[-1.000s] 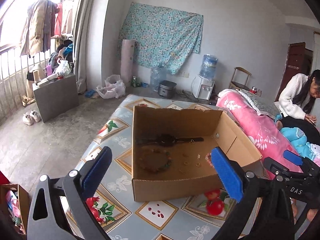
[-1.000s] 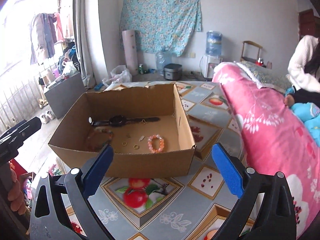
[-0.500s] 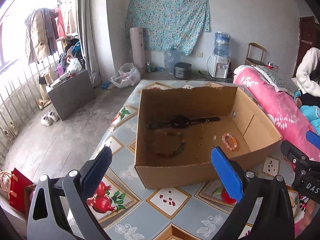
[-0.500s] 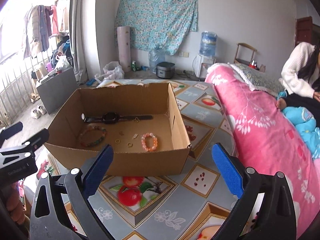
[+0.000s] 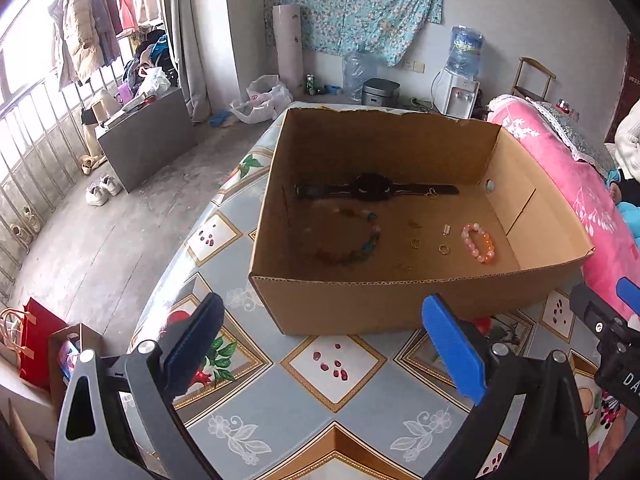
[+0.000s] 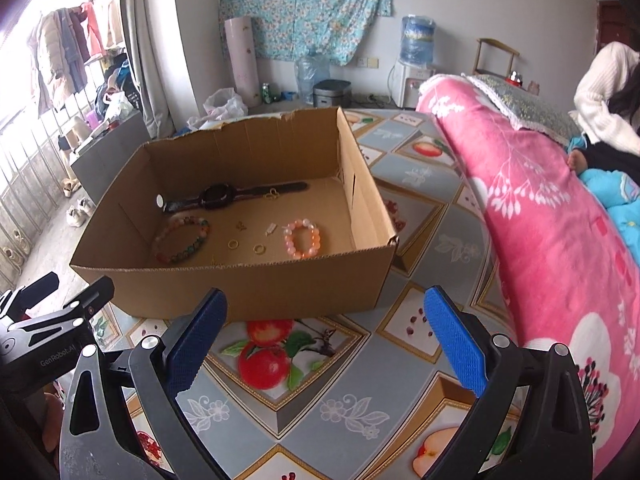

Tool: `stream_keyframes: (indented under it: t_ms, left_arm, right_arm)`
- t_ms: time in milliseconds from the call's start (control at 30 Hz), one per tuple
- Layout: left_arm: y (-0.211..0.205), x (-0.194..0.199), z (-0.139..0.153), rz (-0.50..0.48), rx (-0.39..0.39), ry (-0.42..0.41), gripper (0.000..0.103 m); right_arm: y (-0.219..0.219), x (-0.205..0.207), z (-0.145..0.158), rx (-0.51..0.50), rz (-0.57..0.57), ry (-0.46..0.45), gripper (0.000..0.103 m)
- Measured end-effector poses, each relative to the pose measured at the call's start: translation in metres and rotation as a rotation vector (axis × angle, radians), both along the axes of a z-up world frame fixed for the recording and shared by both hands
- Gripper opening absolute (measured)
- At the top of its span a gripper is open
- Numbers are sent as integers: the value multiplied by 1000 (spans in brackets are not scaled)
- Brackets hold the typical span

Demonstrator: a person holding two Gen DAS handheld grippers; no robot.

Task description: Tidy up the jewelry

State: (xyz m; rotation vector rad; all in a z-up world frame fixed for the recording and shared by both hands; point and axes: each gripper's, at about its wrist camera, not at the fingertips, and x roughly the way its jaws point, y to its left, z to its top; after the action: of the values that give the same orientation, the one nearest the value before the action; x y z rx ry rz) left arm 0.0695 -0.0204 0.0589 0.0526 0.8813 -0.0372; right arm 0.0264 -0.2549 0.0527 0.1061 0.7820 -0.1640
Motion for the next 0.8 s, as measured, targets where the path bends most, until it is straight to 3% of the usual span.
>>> stream_keyframes:
  t_ms: [200, 800]
  left_arm:
    - [-4, -1, 1, -7, 30, -1, 98]
    - [-11, -1, 2, -29, 1, 14, 97]
  right_arm:
    - [10, 0, -1, -29, 30, 11, 95]
    - [9, -1, 0, -27, 15, 20, 95]
